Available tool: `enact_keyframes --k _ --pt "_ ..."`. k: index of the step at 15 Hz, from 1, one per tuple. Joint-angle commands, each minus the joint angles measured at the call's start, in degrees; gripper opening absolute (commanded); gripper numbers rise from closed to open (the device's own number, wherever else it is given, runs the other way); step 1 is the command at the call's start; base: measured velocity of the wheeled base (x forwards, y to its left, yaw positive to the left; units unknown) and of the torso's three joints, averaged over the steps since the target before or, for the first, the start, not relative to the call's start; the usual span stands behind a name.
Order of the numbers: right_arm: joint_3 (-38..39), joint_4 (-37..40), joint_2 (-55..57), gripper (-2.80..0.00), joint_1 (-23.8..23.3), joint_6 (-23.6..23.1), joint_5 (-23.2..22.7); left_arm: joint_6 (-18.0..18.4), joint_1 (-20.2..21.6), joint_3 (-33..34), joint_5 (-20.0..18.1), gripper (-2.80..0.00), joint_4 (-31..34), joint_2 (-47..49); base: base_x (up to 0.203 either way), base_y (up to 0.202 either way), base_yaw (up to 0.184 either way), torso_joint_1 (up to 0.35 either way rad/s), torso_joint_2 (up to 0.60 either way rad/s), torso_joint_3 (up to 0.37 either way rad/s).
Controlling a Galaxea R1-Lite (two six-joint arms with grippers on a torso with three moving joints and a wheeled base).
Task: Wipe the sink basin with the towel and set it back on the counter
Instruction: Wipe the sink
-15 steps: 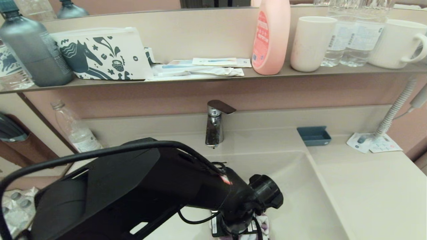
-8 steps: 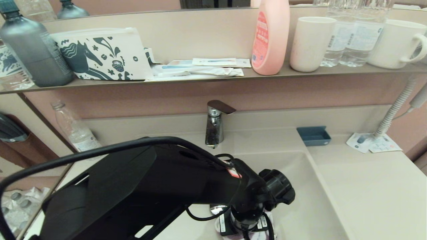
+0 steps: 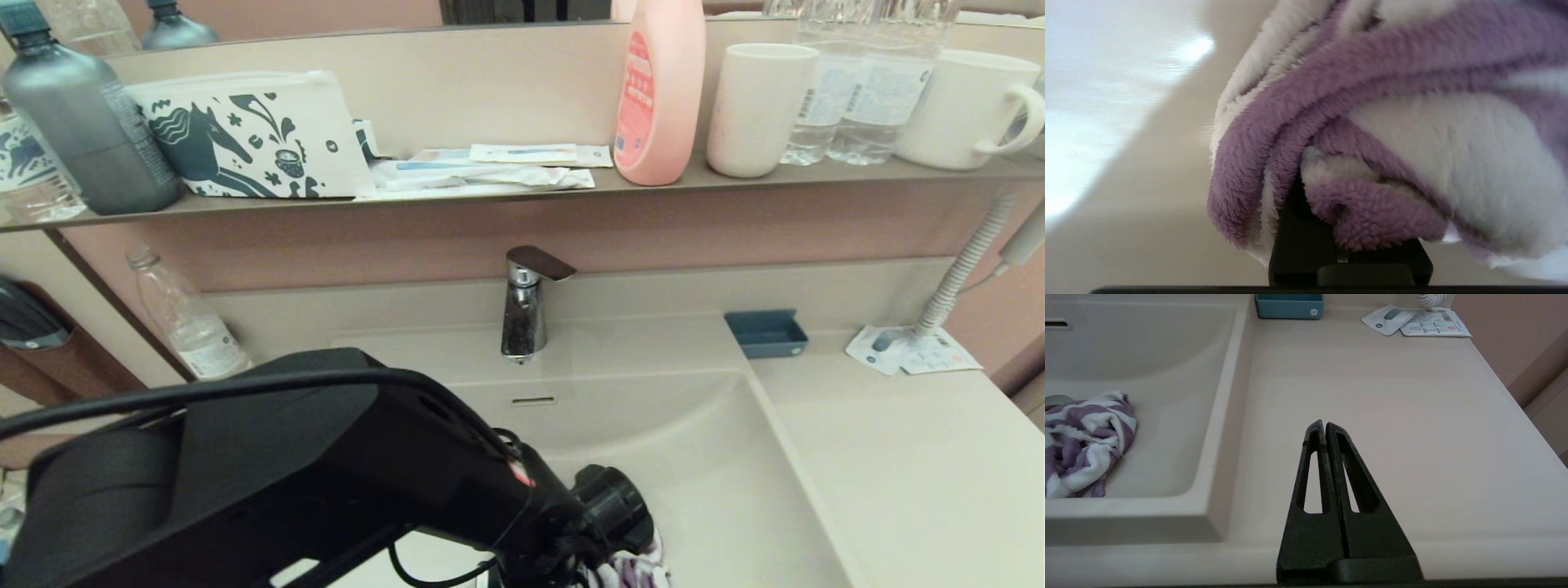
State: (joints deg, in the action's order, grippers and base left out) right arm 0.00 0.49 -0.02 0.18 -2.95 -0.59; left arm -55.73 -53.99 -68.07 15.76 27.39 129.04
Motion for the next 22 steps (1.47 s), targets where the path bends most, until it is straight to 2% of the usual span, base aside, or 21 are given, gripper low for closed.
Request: enact_keyframes --k 1,3,5,7,8,10,13,14,16,18,20,22 --pt "0.0 0.0 0.0 -2.80 0.0 0.0 0.0 1.3 2.1 6.2 0.1 -2.80 -1.1 -2.9 0.000 0.000 0.000 0.000 0.00 0.000" --pt "0.0 0.0 0.0 -2.80 0.0 0.0 0.0 5.3 5.4 14.3 0.2 -2.80 -4.4 -6.2 0.000 0.000 0.000 0.000 0.00 0.000" --pt "0.0 0.0 0.0 -2.80 0.0 0.0 0.0 10.8 10.4 20.7 0.3 -2.80 -7.5 -12.2 0.000 0.000 0.000 0.000 0.00 0.000" --pt "0.0 0.0 0.0 -2.80 0.1 0.0 0.0 15.2 14.4 23.5 0.6 -2.80 -8.6 -15.8 0.000 0.000 0.000 0.000 0.00 0.000" --pt "0.0 0.0 0.0 -2.80 0.0 0.0 0.0 15.6 14.8 23.7 0.7 -2.80 -8.7 -16.2 0.000 0.000 0.000 0.000 0.00 0.000" --pt "0.0 0.0 0.0 -2.80 0.0 0.0 0.0 15.5 13.3 23.4 0.3 -2.80 -9.6 -15.1 0.000 0.000 0.000 0.000 0.00 0.000" --pt "0.0 0.0 0.0 -2.80 0.0 0.0 0.0 14.2 8.9 22.6 0.0 -2.80 -14.6 -10.1 0.000 0.000 0.000 0.000 0.00 0.000" --pt "0.0 0.0 0.0 -2.80 0.1 0.0 0.0 13.4 7.0 21.9 0.0 -2.80 -15.3 -9.0 0.000 0.000 0.000 0.000 0.00 0.000" --pt "0.0 0.0 0.0 -2.80 0.0 0.0 0.0 13.3 6.0 21.5 0.4 -2.80 -15.2 -9.1 0.000 0.000 0.000 0.000 0.00 0.000" --pt "0.0 0.0 0.0 -2.80 0.0 0.0 0.0 13.2 4.1 22.5 0.8 -2.80 -10.3 -12.0 0.000 0.000 0.000 0.000 0.00 0.000" --pt "0.0 0.0 0.0 -2.80 0.0 0.0 0.0 11.4 1.4 21.8 1.5 -2.80 -3.1 -17.0 0.000 0.000 0.000 0.000 0.00 0.000" --pt "0.0 0.0 0.0 -2.80 0.0 0.0 0.0 10.6 0.4 17.2 3.7 -2.80 2.8 -20.8 0.000 0.000 0.000 0.000 0.00 0.000"
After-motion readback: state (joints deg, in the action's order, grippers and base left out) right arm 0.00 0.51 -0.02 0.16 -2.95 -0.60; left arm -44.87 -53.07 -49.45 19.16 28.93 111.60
